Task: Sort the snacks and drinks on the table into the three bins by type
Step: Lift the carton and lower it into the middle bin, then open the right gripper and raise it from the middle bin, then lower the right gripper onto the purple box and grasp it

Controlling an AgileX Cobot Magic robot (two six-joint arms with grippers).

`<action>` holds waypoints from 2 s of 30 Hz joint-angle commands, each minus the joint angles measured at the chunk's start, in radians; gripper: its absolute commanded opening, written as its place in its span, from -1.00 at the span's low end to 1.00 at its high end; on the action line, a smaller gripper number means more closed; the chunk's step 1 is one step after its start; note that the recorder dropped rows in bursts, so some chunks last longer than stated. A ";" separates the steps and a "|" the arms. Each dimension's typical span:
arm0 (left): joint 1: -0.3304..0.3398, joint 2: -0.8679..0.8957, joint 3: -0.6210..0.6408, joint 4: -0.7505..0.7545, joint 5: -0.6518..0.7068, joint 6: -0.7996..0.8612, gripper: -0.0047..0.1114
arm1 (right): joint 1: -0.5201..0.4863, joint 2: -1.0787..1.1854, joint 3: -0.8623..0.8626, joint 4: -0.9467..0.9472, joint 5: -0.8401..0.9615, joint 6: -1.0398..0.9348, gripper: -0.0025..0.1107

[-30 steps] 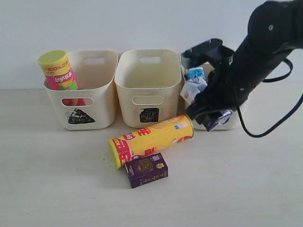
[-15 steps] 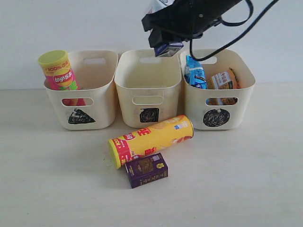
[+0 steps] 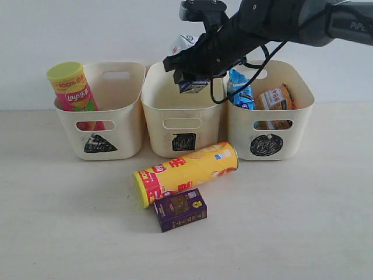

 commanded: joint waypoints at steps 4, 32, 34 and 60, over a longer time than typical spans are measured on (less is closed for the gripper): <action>0.001 -0.005 0.004 0.003 0.009 -0.004 -0.84 | 0.001 0.012 -0.014 0.005 -0.047 -0.035 -0.83; 0.001 -0.005 0.004 0.003 0.009 -0.004 -0.84 | 0.001 -0.182 -0.014 -0.055 0.367 -0.016 -0.96; 0.001 -0.005 0.004 0.003 0.009 -0.004 -0.84 | 0.001 -0.246 0.053 -0.060 0.357 -0.016 -0.96; 0.001 -0.005 0.004 0.003 0.007 -0.004 -0.84 | 0.191 -0.643 0.764 0.105 0.206 -0.072 -0.96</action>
